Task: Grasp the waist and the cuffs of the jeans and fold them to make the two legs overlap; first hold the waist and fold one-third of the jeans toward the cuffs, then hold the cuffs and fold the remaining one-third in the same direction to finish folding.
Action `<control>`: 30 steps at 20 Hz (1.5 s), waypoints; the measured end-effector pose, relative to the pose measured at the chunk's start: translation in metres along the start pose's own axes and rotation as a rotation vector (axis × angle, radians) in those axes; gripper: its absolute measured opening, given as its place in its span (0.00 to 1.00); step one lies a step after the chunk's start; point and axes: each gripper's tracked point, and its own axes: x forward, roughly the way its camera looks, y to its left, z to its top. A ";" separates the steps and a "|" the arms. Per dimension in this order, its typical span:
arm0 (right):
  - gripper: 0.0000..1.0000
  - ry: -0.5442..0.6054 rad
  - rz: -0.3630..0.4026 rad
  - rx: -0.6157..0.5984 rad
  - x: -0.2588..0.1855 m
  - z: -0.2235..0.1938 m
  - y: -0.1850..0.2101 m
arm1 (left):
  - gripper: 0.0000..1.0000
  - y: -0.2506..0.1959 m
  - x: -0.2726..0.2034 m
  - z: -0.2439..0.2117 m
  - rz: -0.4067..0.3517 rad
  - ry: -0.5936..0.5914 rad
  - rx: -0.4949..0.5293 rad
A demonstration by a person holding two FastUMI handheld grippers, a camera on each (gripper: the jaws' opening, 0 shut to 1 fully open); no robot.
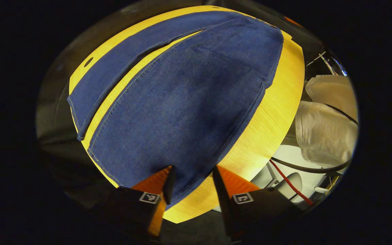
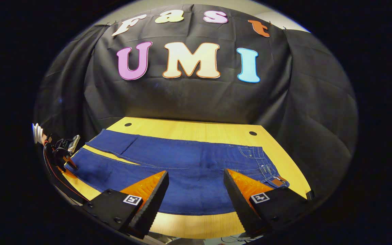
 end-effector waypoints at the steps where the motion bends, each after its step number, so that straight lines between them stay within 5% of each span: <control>1: 0.99 -0.001 0.002 0.000 0.000 0.000 0.000 | 0.56 -0.002 -0.003 0.001 0.005 -0.015 0.002; 4: 0.99 0.003 0.004 0.009 0.002 -0.002 0.000 | 0.23 -0.005 -0.001 0.001 0.018 -0.043 -0.003; 8: 0.99 0.011 0.014 0.024 0.004 -0.006 -0.001 | 0.01 -0.001 -0.001 0.005 0.009 -0.078 -0.040; 16: 0.99 0.082 0.076 -0.163 0.015 -0.021 -0.047 | 0.00 -0.002 -0.004 0.005 -0.068 0.006 -0.102; 22: 0.99 0.199 0.215 -0.305 0.042 -0.040 -0.096 | 0.00 0.001 -0.003 0.004 0.034 0.072 -0.120; 30: 1.00 0.559 0.421 -0.572 0.074 -0.140 -0.174 | 0.00 0.000 -0.002 0.005 0.137 0.126 -0.212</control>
